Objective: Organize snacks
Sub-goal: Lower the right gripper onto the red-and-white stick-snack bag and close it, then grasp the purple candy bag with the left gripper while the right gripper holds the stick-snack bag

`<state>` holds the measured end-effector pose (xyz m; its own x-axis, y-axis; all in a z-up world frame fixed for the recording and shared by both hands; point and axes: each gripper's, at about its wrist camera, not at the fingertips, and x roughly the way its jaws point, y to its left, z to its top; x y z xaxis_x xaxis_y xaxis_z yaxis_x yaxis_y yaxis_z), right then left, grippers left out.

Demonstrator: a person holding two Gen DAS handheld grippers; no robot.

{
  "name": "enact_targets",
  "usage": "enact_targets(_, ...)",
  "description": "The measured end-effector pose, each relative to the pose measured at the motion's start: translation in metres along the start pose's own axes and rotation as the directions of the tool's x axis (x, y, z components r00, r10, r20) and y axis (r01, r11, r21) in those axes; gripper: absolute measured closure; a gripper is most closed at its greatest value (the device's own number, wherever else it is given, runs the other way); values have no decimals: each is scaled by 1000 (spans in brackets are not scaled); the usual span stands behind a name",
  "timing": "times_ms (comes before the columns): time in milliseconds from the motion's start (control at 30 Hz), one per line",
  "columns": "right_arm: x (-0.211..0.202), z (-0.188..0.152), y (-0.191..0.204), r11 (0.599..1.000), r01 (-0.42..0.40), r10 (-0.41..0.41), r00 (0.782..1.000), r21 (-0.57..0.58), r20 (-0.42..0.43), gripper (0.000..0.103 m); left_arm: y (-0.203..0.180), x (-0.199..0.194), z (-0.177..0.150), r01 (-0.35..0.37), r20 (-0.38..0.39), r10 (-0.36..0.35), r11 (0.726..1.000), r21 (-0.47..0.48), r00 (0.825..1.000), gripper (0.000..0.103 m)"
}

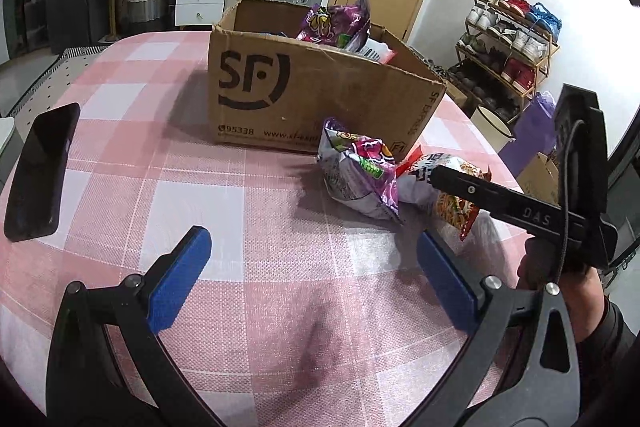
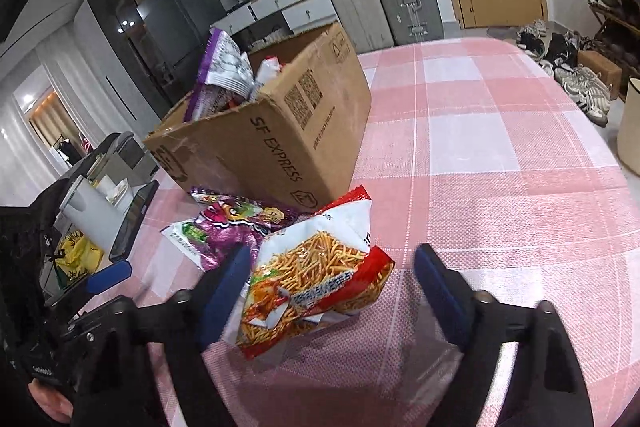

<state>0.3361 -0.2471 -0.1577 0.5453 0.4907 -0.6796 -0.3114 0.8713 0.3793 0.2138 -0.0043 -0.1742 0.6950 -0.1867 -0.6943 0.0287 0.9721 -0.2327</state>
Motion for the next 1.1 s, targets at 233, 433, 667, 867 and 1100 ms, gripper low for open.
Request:
enact_targets(233, 17, 0, 0, 1000, -13, 13, 999, -1, -48, 35, 2, 5, 3, -2, -3, 2, 1000, -1, 1000, 1)
enact_targets(433, 20, -2, 1, 1000, -20, 20, 998, -15, -52, 44, 4, 8, 2, -6, -15, 6, 1000, -5, 1000, 1)
enact_targets(667, 16, -7, 1, 997, -73, 73, 996, -9, -56, 52, 7, 6, 2, -18, -17, 18, 1000, -4, 1000, 1)
enact_targets(867, 1, -12, -1, 998, -62, 62, 998, 4, -30, 52, 8, 6, 1, -16, -26, 16, 1000, -8, 1000, 1)
enact_targets(1100, -32, -16, -3, 998, -68, 68, 997, 6, 32, 52, 2, 15, 5, -12, -52, 12, 1000, 11, 999, 1)
